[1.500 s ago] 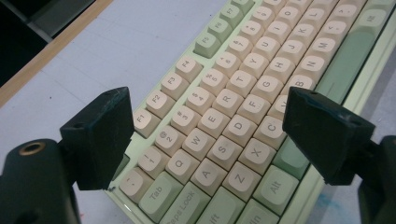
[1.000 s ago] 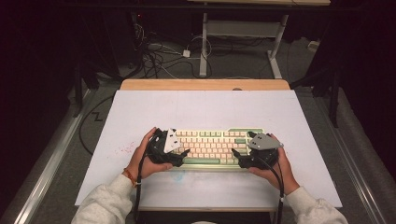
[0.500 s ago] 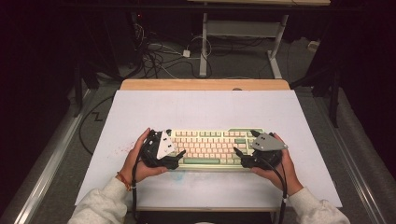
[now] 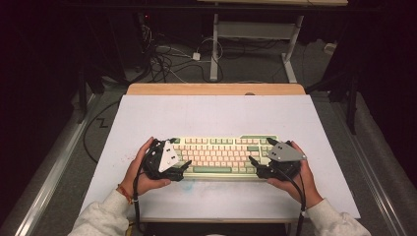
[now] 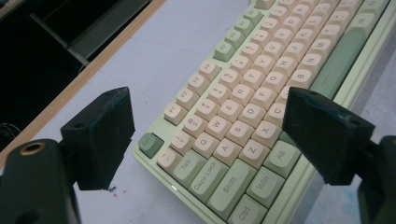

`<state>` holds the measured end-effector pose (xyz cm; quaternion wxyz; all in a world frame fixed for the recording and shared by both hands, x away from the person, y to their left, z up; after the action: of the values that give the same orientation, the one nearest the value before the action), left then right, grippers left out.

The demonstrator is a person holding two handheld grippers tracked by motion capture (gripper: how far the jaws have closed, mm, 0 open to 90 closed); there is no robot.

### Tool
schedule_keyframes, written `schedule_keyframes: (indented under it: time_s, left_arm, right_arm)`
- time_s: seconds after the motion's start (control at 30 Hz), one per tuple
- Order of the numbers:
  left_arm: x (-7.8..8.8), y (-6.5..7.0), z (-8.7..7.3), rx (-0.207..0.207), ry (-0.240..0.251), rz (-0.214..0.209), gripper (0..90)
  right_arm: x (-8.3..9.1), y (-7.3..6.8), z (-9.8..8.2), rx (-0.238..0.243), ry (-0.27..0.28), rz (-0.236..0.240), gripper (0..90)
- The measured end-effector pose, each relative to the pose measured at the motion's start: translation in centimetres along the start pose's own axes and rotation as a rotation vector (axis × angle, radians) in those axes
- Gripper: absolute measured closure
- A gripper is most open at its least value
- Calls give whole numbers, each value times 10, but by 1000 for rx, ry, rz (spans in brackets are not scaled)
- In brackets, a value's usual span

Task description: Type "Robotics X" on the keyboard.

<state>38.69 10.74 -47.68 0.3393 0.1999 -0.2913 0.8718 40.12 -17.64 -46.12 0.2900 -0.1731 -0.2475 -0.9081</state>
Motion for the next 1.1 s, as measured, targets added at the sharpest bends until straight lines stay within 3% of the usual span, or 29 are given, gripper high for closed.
schedule_keyframes:
  time_s: [0.4, 1.1]
  left_arm:
    - [9, -1, -7, 4, 3, 15, 157]
    - [27, -8, -35, 31, -26, 58, 158]
  right_arm:
    - [7, 4, -6, 2, -8, -15, 194]
    - [19, 13, -17, -5, -21, -55, 194]
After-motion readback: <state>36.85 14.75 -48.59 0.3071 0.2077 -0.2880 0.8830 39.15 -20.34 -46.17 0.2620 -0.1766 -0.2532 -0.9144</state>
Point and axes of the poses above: each handheld gripper's, and its own axes: x roughly backward along the jaws, z roughly out of its top, y roughly to its right, the point moved 8 cm from there along -x, roughly forward along the jaws
